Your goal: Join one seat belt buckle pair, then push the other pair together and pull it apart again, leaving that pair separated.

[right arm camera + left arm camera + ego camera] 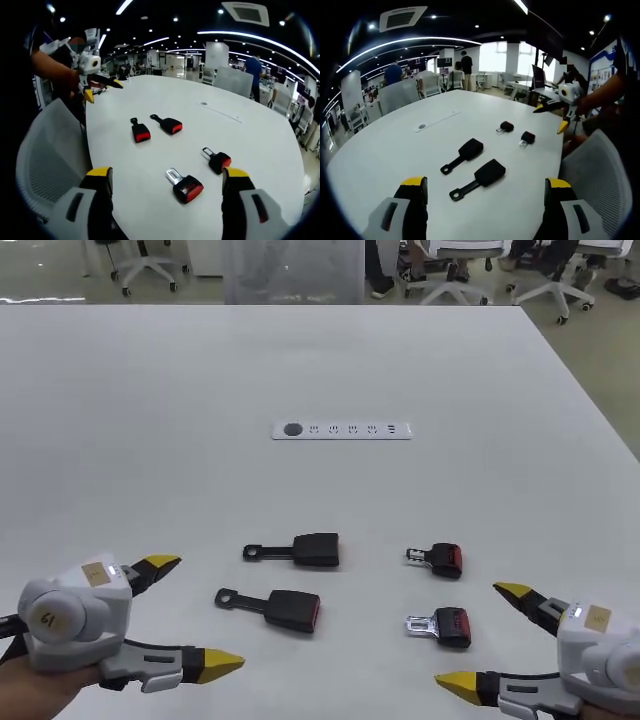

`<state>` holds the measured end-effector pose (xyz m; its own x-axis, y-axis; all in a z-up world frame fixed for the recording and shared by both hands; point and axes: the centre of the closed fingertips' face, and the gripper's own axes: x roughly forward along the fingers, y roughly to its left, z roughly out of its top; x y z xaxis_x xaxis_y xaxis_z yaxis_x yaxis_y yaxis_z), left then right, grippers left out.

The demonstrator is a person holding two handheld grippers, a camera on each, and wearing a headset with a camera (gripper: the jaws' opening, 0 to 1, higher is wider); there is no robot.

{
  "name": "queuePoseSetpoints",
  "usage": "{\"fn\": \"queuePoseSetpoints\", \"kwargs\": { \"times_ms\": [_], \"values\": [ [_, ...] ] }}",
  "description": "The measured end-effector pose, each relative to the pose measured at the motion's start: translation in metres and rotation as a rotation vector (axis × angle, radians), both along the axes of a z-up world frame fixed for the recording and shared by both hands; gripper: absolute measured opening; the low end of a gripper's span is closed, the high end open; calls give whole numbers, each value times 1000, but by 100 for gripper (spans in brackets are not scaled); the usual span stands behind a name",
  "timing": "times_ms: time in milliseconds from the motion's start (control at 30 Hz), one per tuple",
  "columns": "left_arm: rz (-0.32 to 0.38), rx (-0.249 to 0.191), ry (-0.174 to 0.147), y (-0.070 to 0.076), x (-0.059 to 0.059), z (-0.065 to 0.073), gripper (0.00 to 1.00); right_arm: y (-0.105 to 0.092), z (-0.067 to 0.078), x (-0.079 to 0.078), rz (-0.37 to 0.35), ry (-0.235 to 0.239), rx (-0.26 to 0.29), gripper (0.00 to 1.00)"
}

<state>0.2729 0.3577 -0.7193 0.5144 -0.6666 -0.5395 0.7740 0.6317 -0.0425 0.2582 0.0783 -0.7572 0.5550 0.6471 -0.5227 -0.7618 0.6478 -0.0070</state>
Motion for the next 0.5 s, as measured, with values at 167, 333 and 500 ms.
{"fn": "queuePoseSetpoints", "kwargs": {
  "times_ms": [167,333,500],
  "values": [
    [-9,6,-2,-2,1,0,99,-3,-2,0,1,7,-10,91],
    [-14,14,0,-2,3,-3,99,-6,-5,2,1,14,-17,91],
    [-28,34,8,-1,3,-9,98,-8,-10,2,1,24,-24,90]
  ]
}}
